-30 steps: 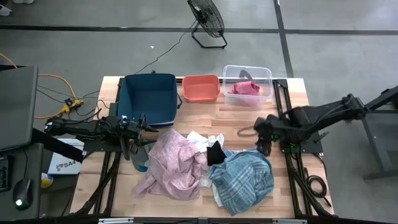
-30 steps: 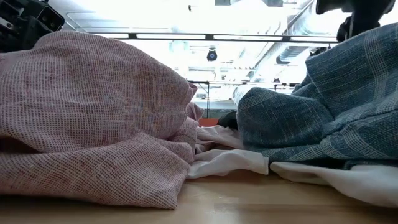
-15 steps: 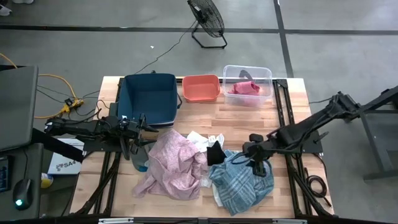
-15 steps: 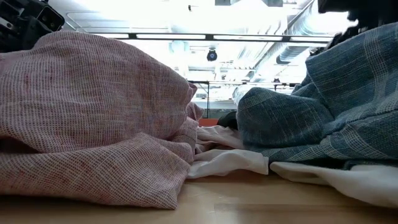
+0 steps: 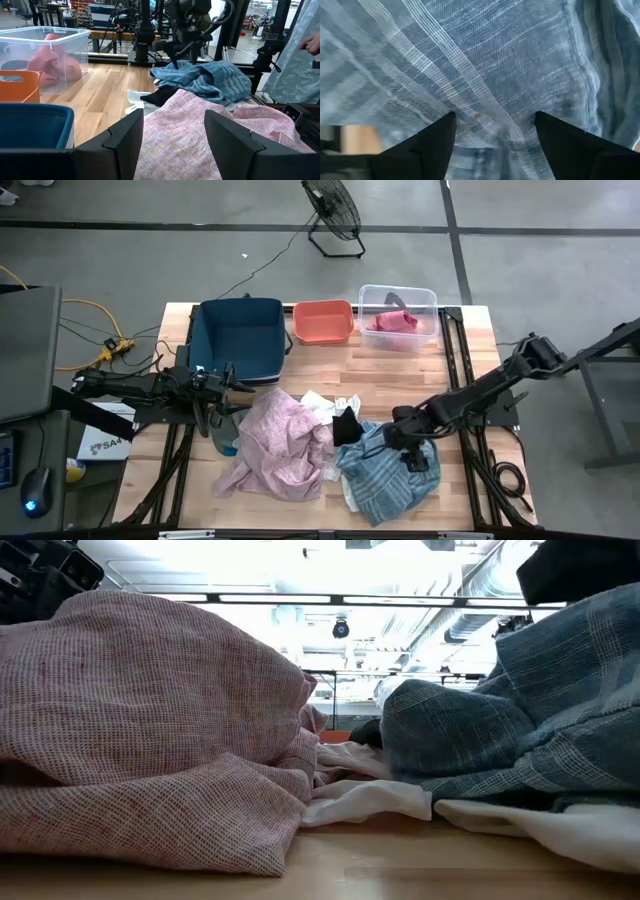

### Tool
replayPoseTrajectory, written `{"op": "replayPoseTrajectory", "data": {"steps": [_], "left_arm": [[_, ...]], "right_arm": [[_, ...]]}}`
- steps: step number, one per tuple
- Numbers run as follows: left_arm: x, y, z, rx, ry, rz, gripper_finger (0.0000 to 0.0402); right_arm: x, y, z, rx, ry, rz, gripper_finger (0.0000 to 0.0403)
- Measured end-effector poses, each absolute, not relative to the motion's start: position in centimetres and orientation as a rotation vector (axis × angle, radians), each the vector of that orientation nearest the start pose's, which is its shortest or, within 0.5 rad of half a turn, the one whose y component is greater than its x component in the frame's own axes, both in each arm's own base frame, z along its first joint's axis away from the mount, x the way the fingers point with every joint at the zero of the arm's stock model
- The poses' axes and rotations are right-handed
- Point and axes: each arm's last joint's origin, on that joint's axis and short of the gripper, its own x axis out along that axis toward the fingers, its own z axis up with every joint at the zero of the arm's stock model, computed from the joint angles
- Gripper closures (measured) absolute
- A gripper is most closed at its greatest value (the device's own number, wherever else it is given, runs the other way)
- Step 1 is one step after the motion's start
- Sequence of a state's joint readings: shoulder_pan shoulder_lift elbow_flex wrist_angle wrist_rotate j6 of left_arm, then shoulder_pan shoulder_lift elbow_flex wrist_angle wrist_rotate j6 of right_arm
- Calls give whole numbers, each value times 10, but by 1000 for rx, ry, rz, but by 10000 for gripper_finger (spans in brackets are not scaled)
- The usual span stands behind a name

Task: Pick & Place Cloths
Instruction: Put the blue polo into the blue organizer

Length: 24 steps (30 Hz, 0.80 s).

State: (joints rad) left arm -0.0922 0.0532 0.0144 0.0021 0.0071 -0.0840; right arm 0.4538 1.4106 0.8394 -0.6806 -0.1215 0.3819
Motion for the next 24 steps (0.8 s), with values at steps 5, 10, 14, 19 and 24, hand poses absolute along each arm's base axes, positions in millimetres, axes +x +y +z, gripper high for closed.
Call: {"op": "replayPoseTrajectory", "data": {"steps": [5, 10, 14, 19, 24], "left_arm": [[100, -9, 164, -82, 41, -98, 194], [100, -9, 164, -82, 40, -98, 194], [100, -9, 164, -82, 41, -98, 194], [100, -9, 165, -82, 40, -98, 194], [100, -9, 164, -82, 41, -98, 194]], "right_arm": [[228, 115, 173, 6, 1349, 291, 127], [233, 117, 156, -82, 1400, 329, 127], [236, 118, 144, -161, 1430, 336, 127], [239, 117, 135, -241, 1443, 302, 127], [241, 113, 132, -237, 1453, 263, 136]]}}
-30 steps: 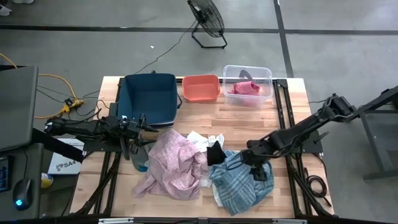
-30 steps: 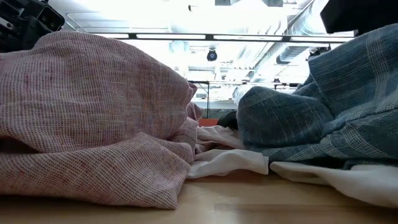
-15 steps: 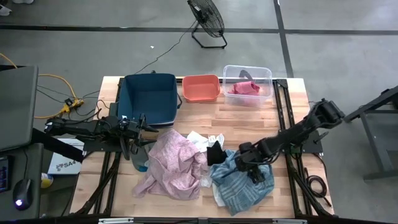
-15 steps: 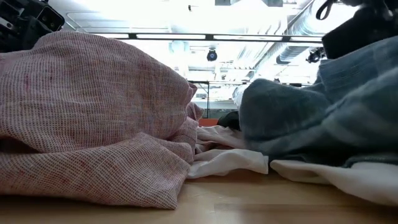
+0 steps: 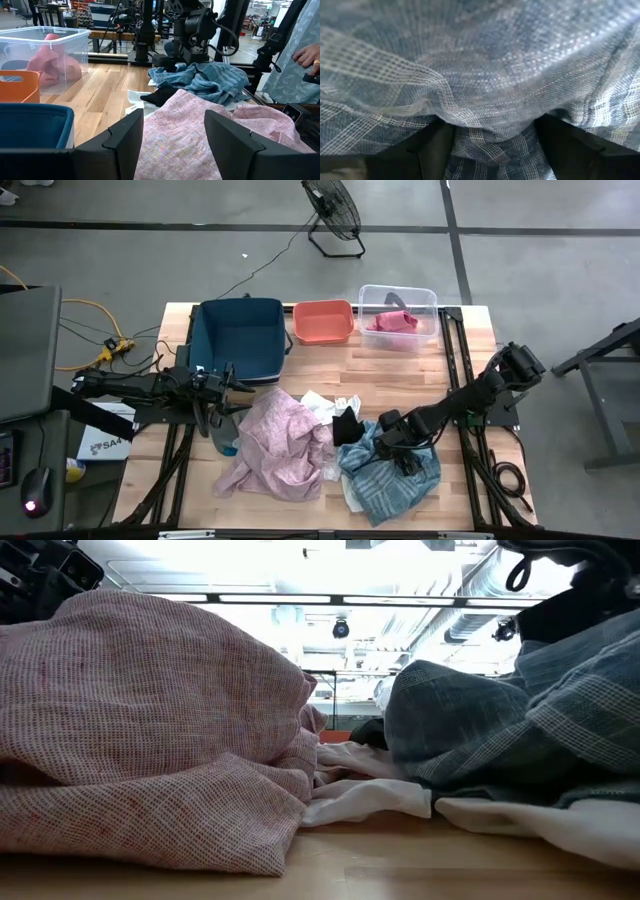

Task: Pick & Place Cloths
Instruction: Put the blue polo into the blue organizer

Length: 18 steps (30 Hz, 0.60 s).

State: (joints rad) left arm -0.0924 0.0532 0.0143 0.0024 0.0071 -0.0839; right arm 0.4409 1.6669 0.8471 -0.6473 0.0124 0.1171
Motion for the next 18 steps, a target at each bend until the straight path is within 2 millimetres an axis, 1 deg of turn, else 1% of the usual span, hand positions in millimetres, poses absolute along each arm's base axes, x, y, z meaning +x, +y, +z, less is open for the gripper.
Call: {"op": "replayPoseTrajectory", "data": {"steps": [2, 4, 9, 12, 16, 18], "left_arm": [[100, -9, 164, -82, 41, -98, 194], [100, -9, 164, -82, 41, -98, 194], [100, -9, 164, -82, 41, -98, 194], [100, -9, 165, -82, 40, -98, 194], [100, -9, 165, -82, 41, -98, 194], [100, -9, 165, -82, 41, -98, 194]], "right_arm": [[242, 110, 131, -208, 1456, 238, 156], [243, 107, 131, -177, 1464, 216, 187], [245, 102, 131, -107, 1482, 207, 298], [246, 98, 131, -33, 1497, 207, 365], [247, 94, 134, 89, 1496, 199, 369], [248, 93, 144, 110, 1463, 208, 369]]}}
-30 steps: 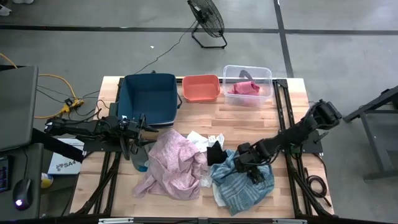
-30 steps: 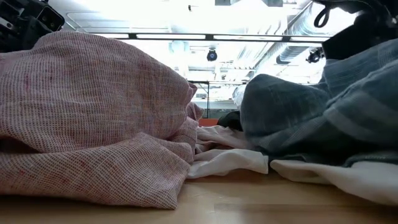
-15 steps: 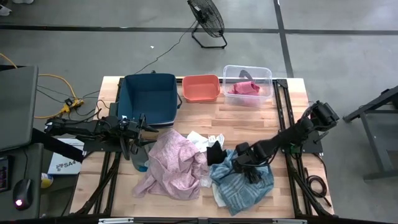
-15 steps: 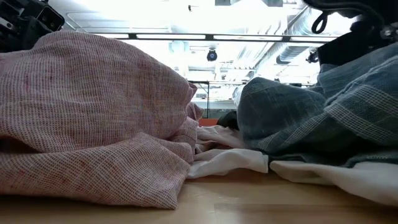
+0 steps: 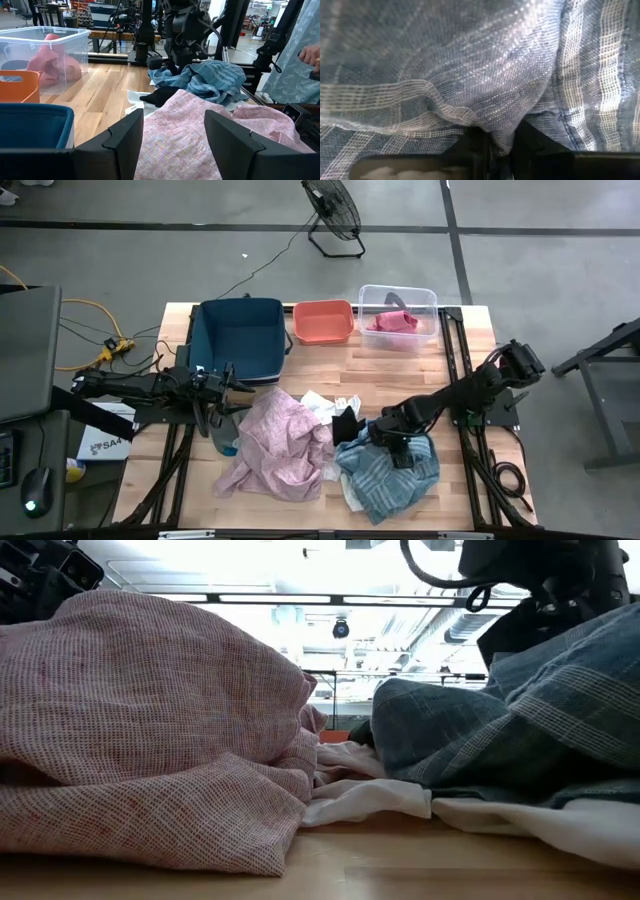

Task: Pick & Place Cloths
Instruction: Put the blue polo into the blue organizer

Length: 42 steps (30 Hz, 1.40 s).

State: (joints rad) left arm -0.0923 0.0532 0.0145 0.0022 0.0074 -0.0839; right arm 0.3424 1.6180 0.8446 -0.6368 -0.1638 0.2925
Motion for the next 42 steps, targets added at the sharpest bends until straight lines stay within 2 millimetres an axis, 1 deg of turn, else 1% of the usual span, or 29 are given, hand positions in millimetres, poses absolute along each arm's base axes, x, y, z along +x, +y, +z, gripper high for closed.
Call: {"op": "replayPoseTrajectory", "data": {"steps": [3, 6, 9, 14, 22, 26, 30, 33, 36, 42], "left_arm": [[100, -9, 164, -82, 40, -98, 194], [100, -9, 165, -82, 40, -98, 194], [100, -9, 165, -83, 40, -98, 194], [100, -9, 165, -82, 41, -98, 194], [100, -9, 165, -82, 41, -98, 194], [100, -9, 165, -82, 41, -98, 194], [100, -9, 164, -82, 41, -98, 194], [100, -9, 164, -82, 41, -98, 194], [100, -9, 164, -82, 41, -98, 194], [100, -9, 165, -82, 40, -98, 194]], "right_arm": [[247, 93, 165, 100, 1393, 196, 369], [243, 89, 194, 75, 1275, 157, 369], [235, 83, 218, 55, 1183, 100, 369], [222, 75, 261, 59, 969, 29, 369], [202, 63, 319, -5, 698, -58, 369], [198, 59, 344, -68, 582, -82, 369], [197, 58, 372, -138, 460, -110, 369], [196, 56, 389, -189, 391, -139, 369], [195, 53, 402, -242, 336, -210, 369], [196, 47, 417, -326, 251, -373, 369]]}}
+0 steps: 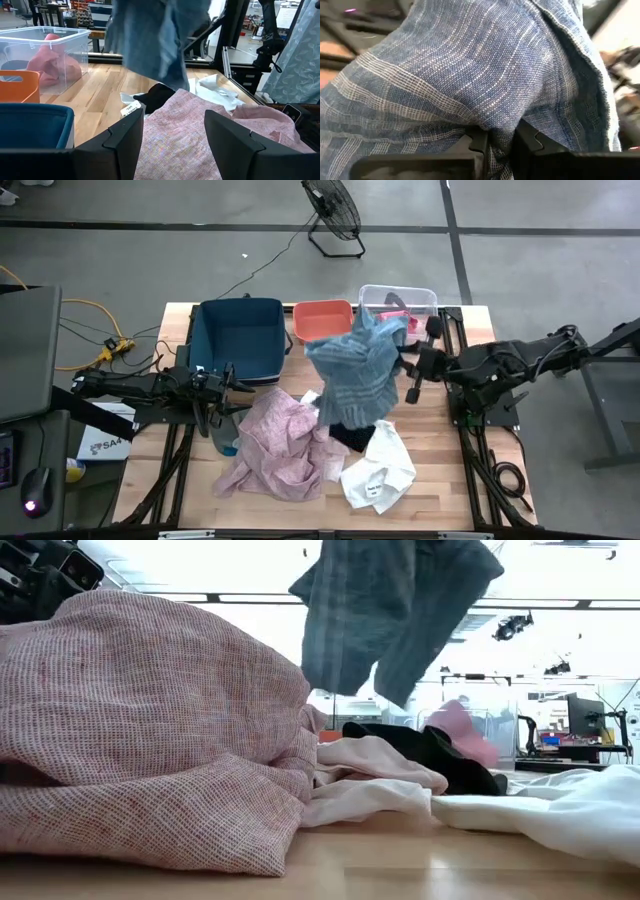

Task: Pick & Place Cloths
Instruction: Put the blue polo into the blue organizer

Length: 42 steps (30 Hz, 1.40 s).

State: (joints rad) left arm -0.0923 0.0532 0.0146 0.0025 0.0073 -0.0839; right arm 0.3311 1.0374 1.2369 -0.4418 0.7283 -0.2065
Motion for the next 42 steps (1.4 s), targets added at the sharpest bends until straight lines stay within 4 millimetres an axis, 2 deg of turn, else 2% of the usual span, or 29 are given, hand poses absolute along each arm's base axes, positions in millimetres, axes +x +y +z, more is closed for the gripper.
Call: {"op": "replayPoseTrajectory", "data": {"steps": [7, 14, 25, 29, 33, 38, 42], "left_arm": [[100, -9, 165, -82, 41, -98, 194], [100, -9, 165, -82, 40, -98, 194], [100, -9, 166, -84, 21, -98, 194], [100, -9, 173, -86, -44, -96, 194], [99, -7, 182, -93, -108, -18, 194], [100, -1, 193, -66, -142, 177, 193], [102, -1, 207, -5, -232, 196, 153]], "right_arm": [[202, 29, 429, -353, 161, -445, 369], [205, 11, 430, -366, 172, -481, 369], [206, 1, 430, -361, 173, -477, 369], [206, -2, 430, -360, 174, -479, 369], [207, -3, 430, -354, 169, -447, 369], [210, -2, 428, -353, 175, -439, 369], [213, -2, 426, -357, 187, -436, 369]]}}
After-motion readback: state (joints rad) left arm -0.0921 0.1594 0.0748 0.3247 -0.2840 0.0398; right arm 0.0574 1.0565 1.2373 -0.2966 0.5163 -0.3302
